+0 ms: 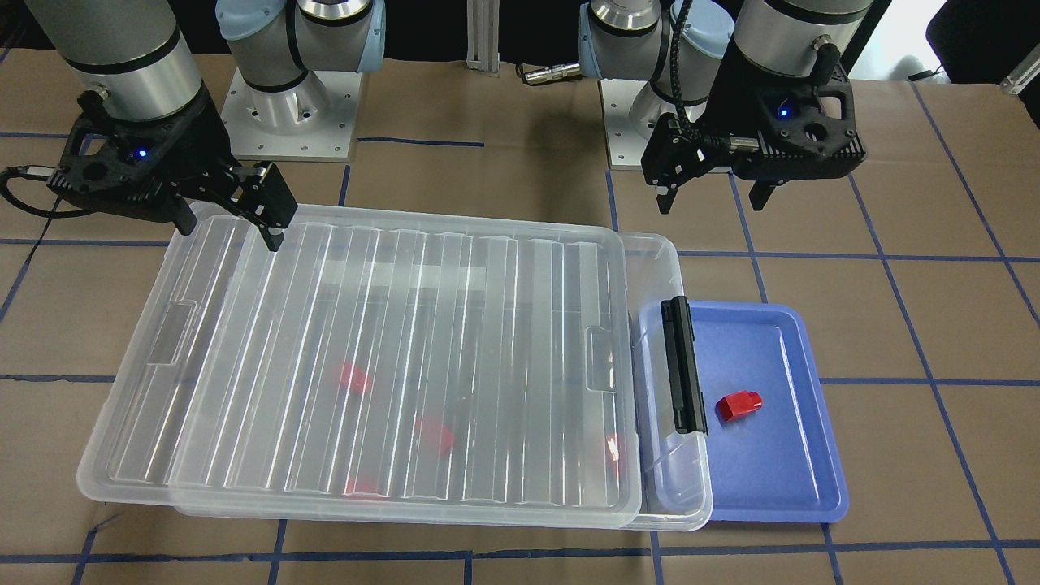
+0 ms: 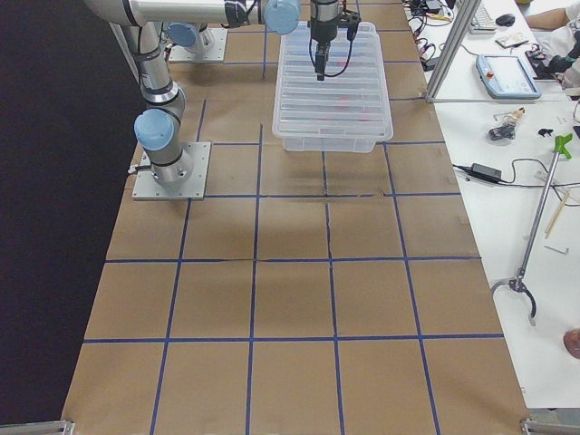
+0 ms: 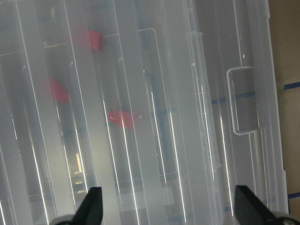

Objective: Place red block in blue tray from box

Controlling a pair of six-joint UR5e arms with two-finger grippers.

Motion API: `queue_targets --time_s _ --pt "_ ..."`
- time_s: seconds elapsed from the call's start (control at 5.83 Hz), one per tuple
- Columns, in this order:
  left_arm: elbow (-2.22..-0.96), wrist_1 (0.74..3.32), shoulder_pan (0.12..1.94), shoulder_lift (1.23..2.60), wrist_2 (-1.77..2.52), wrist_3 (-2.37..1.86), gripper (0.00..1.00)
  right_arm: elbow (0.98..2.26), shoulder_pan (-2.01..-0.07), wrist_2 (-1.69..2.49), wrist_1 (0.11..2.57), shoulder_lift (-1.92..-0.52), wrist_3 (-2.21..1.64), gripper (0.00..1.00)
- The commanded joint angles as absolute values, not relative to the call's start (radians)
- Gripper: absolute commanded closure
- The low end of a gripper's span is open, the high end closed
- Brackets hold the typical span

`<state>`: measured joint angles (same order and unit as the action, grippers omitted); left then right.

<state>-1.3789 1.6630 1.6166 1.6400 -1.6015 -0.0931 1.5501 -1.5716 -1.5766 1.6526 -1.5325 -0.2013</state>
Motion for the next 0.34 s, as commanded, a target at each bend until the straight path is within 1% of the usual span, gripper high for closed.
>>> queue_targets --time_s 0.0,0.17 --pt "-1.379 1.66 1.615 1.643 -1.595 -0.089 0.02 1.551 -1.574 -1.582 1.641 -1.534 -0.202 0.0" --pt "-1.379 1.66 1.615 1.643 -1.594 -0.089 0.02 1.552 -1.572 -1.582 1.641 -1.534 -0.202 0.0"
